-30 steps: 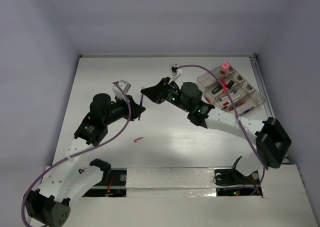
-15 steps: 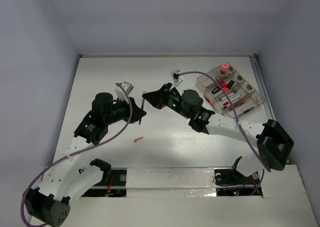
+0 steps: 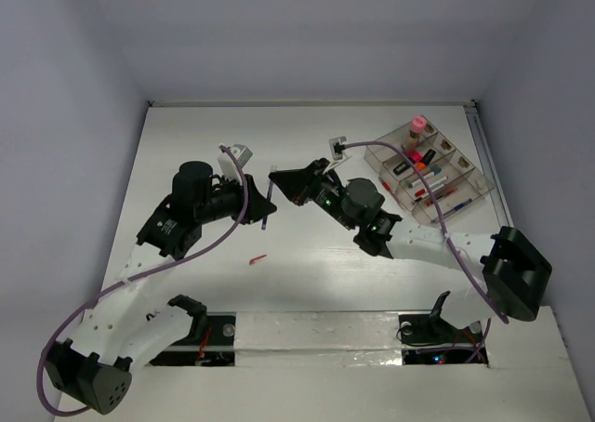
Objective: Sort the stationery into containers
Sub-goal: Close the pen cap on the pen, then place the pen in the storage box.
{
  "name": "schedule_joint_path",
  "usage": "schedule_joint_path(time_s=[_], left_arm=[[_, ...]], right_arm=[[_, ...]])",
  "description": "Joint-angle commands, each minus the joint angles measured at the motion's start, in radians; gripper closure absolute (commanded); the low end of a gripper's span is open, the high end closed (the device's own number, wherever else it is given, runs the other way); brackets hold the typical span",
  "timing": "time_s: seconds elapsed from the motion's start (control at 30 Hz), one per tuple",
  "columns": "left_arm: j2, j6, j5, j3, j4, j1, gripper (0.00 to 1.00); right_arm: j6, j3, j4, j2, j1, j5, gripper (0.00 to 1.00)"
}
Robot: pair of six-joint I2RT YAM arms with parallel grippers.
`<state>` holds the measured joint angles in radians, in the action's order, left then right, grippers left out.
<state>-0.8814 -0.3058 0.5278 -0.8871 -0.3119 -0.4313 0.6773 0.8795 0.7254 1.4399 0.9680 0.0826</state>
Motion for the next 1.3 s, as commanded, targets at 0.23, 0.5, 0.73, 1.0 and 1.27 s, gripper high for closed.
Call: schedule_joint_path(time_s=[0.23,0.5,0.73,1.0,1.27], left_arm=[[0.024,-0.055,-0.089,-0.073,0.382,0.023,1.0],[0.081,-0.059,-0.126,0.059,0.358,0.023,1.0],[0.085,-0.082,-0.1,0.092,0.392,0.023,1.0],[0.079,-0.104,0.04,0.125,0.427,0.023,1.0],[0.062,-0.148,0.193,0.162,0.517,0.023,1.0]], right_arm=[[0.027,-0.106,-0.192,-0.041,0.121,-0.164,0.99],[-0.01,-0.114,-0.285,-0.223,0.087,-0.103,0.66],[-0.091,-0.074,-0.365,-0.315,0.067,-0.092,0.37],[-0.182,0.05,-0.422,-0.335,-0.041,-0.188,0.35],[-0.18,0.196,-0.446,-0.173,-0.078,-0.334,0.31]])
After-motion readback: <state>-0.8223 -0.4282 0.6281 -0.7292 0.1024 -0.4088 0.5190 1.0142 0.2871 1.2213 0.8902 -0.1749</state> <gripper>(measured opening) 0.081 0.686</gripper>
